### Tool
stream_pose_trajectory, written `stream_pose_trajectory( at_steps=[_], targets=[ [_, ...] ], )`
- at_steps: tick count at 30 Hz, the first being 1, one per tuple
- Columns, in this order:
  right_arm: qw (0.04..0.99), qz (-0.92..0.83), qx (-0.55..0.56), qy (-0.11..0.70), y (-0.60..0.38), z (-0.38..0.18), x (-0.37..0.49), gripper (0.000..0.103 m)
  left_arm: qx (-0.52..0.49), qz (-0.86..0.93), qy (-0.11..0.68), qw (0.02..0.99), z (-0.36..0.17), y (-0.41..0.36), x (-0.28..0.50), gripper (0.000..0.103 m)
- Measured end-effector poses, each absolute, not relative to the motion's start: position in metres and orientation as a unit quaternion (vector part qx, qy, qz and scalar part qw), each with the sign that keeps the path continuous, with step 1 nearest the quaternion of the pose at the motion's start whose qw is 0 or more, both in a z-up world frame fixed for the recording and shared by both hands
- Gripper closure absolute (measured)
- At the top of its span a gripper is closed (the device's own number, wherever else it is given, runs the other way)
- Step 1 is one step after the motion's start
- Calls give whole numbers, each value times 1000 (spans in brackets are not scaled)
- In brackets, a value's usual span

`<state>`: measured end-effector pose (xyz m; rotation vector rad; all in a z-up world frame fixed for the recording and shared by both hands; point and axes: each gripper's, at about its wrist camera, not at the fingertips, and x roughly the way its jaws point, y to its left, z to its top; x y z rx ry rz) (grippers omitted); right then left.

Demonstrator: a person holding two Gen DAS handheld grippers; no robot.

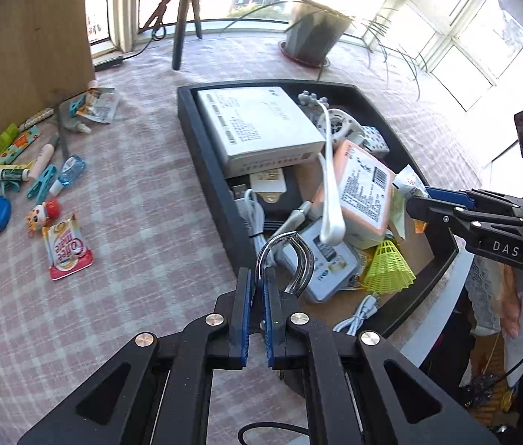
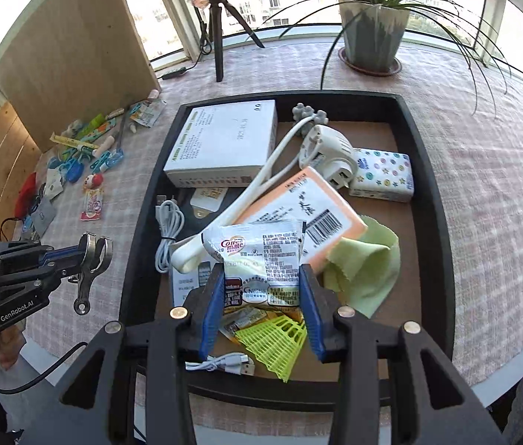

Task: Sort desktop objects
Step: 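Carry the metal clip and snack packet into the tray and open both grippers, then move both grippers back over the pile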

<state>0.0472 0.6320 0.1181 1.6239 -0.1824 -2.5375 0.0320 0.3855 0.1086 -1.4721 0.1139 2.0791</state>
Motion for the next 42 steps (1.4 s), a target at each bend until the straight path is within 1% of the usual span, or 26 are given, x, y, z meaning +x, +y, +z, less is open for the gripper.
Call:
stream_pose_trajectory(
  at_steps=[4, 5, 6, 7, 9, 11, 24, 35, 38, 42],
  targets=[
    [29, -837, 541, -74, 660, 115, 62, 65, -557, 765, 61, 317, 105, 418, 48, 98],
    [29, -835, 545, -74, 664, 113, 63, 64, -560, 763, 66, 317, 103, 423, 49, 97],
    [29, -830, 551, -74, 666, 112, 64, 60, -566, 759, 67, 317, 102, 428, 50, 96],
    [23, -827, 556, -75, 667, 111, 66, 58, -571, 754, 64, 318, 101, 431, 49, 94],
    [16, -830, 554, -71, 667, 113, 71, 56, -572, 754, 58, 317, 103, 433, 50, 81],
    [13, -833, 549, -67, 666, 115, 73, 55, -566, 761, 58, 311, 106, 433, 51, 77],
    [38, -837, 542, -62, 636, 120, 65, 55, -570, 768, 46, 287, 104, 403, 43, 77],
    [83, -838, 539, -36, 577, 128, 40, 55, -569, 787, 19, 240, 108, 341, 20, 77],
    [94, -837, 538, -17, 554, 131, 32, 45, -564, 798, 4, 214, 112, 312, 6, 77],
    [114, -837, 536, 8, 518, 135, 20, 44, -561, 808, -17, 181, 116, 272, -16, 77]
  ],
)
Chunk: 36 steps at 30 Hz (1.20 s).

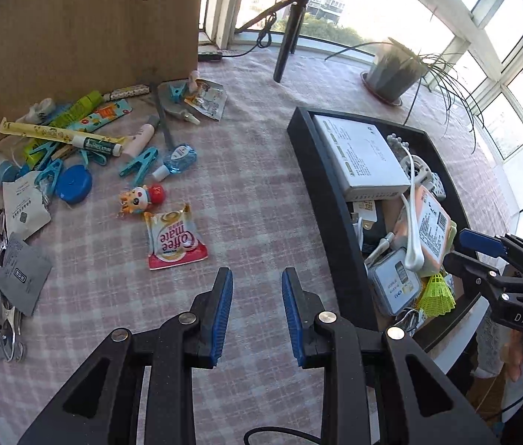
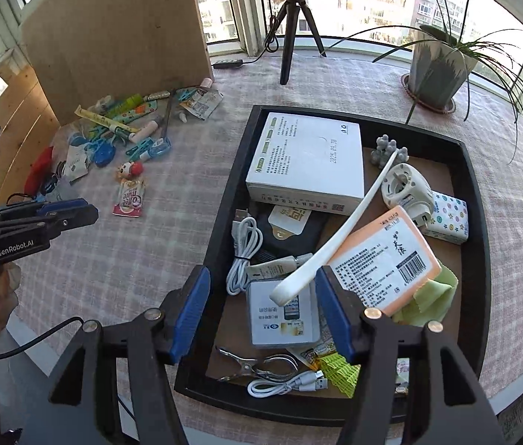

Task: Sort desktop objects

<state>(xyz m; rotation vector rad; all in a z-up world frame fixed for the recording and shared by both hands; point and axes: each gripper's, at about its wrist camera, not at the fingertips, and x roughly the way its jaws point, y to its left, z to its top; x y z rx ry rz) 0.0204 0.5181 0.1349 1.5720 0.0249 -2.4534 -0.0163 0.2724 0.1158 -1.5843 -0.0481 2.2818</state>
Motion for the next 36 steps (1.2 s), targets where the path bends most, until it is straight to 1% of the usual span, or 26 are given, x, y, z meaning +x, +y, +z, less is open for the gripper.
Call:
stream_pose_trajectory(
  at_steps=[5, 9, 16, 18, 23, 25, 30, 32, 34, 36],
  targets=[
    [137, -833, 534, 32, 469, 139, 4, 44, -563, 814, -25, 142, 113, 229, -47, 77],
    [153, -829, 535, 50, 428, 141, -8, 42, -575, 808, -40, 123, 104, 206, -75, 77],
    [170, -817, 549, 39, 373, 120, -28, 41, -595, 791, -39, 138, 80, 208, -110, 77],
    [170, -813, 555, 34, 362, 106, -34, 41, -595, 788, -18, 159, 72, 218, -115, 72],
    [163, -797, 582, 12, 345, 75, -45, 41, -589, 782, 56, 197, 53, 234, -123, 72],
    [160, -793, 588, 4, 341, 67, -49, 41, -586, 781, 75, 204, 48, 236, -128, 69],
    [149, -784, 602, -13, 330, 50, -63, 41, -595, 771, 93, 208, 31, 237, -136, 68],
    [145, -784, 603, -10, 325, 45, -67, 41, -589, 775, 94, 209, 29, 235, -136, 66],
    [141, -783, 606, -5, 319, 40, -72, 41, -591, 774, 88, 211, 27, 232, -139, 67],
    [139, -779, 612, -2, 313, 33, -77, 41, -589, 777, 86, 203, 26, 226, -139, 74]
  ],
)
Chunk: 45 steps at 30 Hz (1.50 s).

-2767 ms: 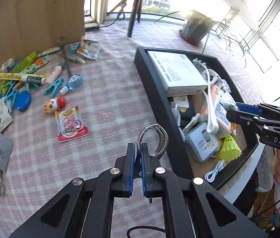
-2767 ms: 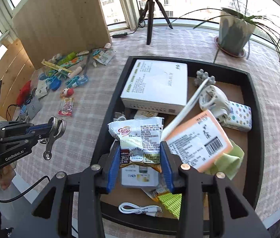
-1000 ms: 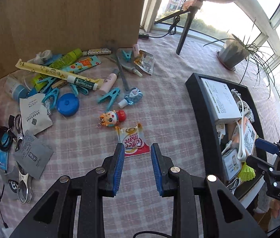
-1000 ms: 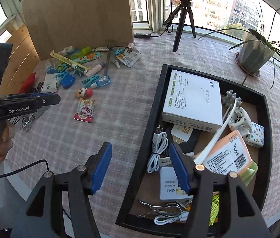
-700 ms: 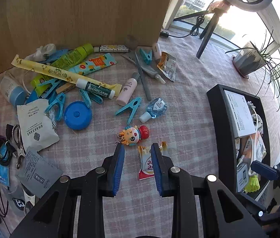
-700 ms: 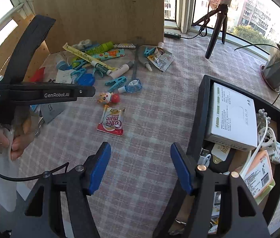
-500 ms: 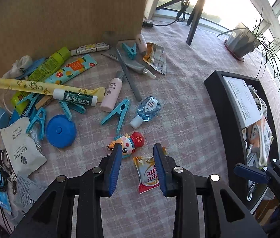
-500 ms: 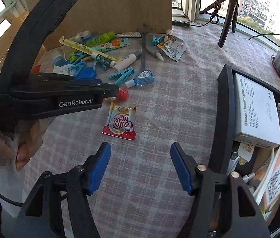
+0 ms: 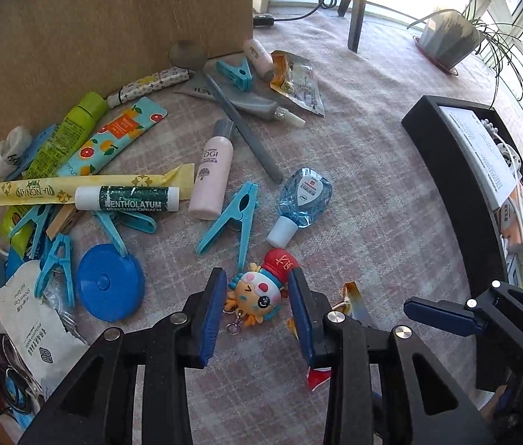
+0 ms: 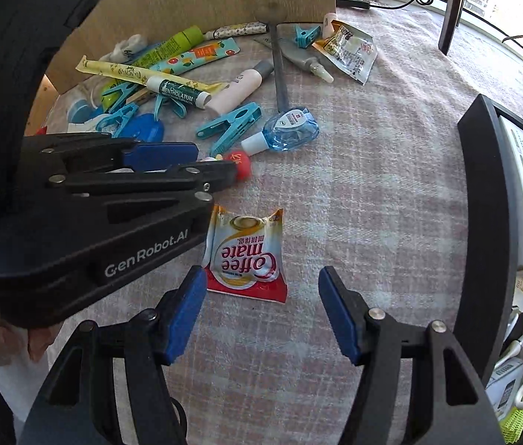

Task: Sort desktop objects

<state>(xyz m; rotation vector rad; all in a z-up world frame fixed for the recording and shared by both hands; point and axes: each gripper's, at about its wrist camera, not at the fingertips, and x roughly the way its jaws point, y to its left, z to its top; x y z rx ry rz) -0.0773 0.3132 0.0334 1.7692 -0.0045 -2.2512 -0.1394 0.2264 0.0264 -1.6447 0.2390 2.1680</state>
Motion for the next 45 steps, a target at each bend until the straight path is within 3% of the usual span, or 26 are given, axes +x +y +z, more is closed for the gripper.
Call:
stream_pose_trajectory(
  at_steps=[6, 14, 16, 21, 29, 31, 32, 45],
  targets=[
    [133, -776, 617, -1, 303, 23, -86, 40, -585, 788, 57, 183, 26, 200, -140, 74],
    [135, -786, 600, 69, 278, 20, -87, 38, -578, 800, 23, 160, 24, 172, -131, 74],
    [147, -793, 582, 104, 271, 20, -81, 40, -575, 803, 15, 157, 24, 166, -127, 75],
    [152, -801, 573, 80, 279, 25, -81, 69, -579, 803, -18, 140, 24, 149, -116, 76],
    [161, -802, 576, -7, 318, 38, -73, 81, -582, 801, -35, 137, 27, 148, -90, 77],
    [164, -804, 571, -20, 330, 44, -67, 84, -583, 800, -43, 135, 30, 150, -82, 86],
    [167, -805, 569, -27, 330, 51, -65, 89, -580, 802, -46, 133, 33, 151, -78, 95],
    [192, -823, 529, -79, 394, 96, -28, 90, -571, 811, -65, 111, 56, 157, -46, 95]
  ],
)
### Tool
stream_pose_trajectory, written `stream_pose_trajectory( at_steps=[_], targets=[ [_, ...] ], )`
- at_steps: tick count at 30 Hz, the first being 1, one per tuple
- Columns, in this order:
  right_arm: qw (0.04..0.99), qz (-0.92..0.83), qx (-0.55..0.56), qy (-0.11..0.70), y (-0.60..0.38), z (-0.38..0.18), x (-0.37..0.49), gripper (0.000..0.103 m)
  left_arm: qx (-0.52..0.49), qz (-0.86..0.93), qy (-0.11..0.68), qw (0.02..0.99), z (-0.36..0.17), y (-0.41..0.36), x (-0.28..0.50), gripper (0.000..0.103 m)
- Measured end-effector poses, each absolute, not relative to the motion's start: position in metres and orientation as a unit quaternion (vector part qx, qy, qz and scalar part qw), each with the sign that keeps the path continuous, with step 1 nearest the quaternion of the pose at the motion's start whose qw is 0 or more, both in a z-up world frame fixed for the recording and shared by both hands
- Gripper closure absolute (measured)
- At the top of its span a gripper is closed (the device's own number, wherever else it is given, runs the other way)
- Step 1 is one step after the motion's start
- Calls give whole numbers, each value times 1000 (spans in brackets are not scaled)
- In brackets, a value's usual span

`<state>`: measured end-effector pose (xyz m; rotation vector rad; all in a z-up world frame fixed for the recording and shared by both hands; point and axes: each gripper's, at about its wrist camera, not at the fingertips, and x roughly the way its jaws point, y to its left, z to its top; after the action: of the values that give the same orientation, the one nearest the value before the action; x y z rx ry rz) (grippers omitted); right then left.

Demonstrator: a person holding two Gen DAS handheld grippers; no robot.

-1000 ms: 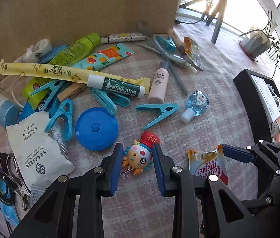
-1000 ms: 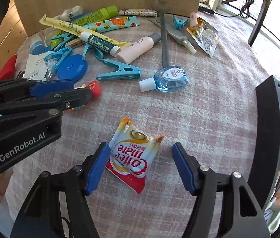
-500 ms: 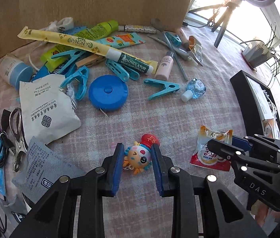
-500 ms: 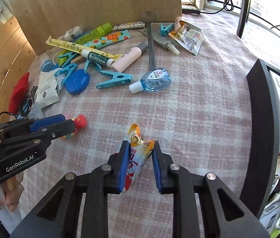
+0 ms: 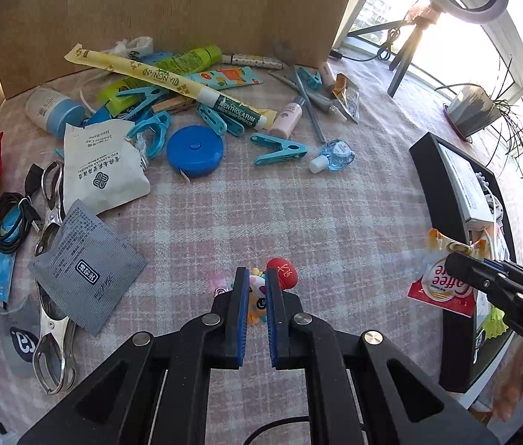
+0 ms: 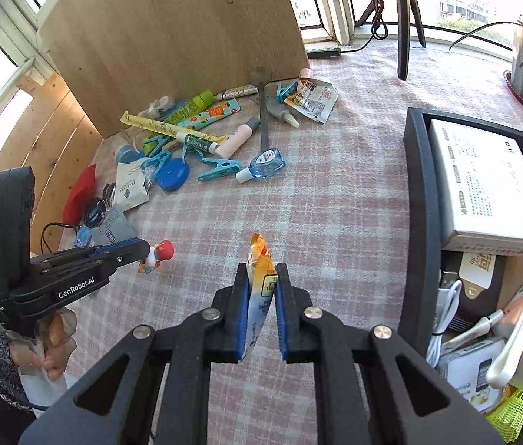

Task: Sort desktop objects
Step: 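Carry the Coffee-mate packet over the tray with the right gripper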

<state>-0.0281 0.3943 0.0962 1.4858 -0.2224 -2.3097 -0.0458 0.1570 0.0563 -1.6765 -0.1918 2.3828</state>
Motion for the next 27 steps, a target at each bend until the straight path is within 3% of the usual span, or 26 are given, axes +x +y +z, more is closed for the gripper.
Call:
stream_pose_trajectory(
  at_steps=[2, 3, 4, 15, 18, 19, 21, 23, 27],
  targets=[
    [191, -828, 521, -86, 409, 106, -23, 90, -567, 813, -73, 111, 64, 160, -42, 96],
    [190, -830, 516, -90, 417, 111, -21, 90, -566, 813, -77, 113, 69, 162, -40, 102],
    [188, -833, 512, -93, 426, 116, -18, 90, -563, 814, -81, 118, 73, 167, -38, 103],
    [126, -857, 482, -132, 556, 149, 15, 90, -532, 826, -54, 181, 113, 262, -23, 103],
    [110, -858, 481, -141, 587, 149, 23, 90, -535, 829, -39, 156, 111, 270, -30, 102],
    [105, -858, 482, -144, 596, 149, 26, 90, -544, 824, -41, 153, 107, 266, -34, 100],
    [97, -858, 482, -149, 612, 148, 31, 90, -549, 825, -29, 129, 100, 255, -39, 74],
    [89, -857, 483, -155, 627, 146, 37, 90, -547, 830, -4, 108, 92, 241, -41, 55],
    [71, -856, 484, -169, 653, 142, 45, 90, -577, 813, 20, 74, 69, 212, -44, 53]
  ],
)
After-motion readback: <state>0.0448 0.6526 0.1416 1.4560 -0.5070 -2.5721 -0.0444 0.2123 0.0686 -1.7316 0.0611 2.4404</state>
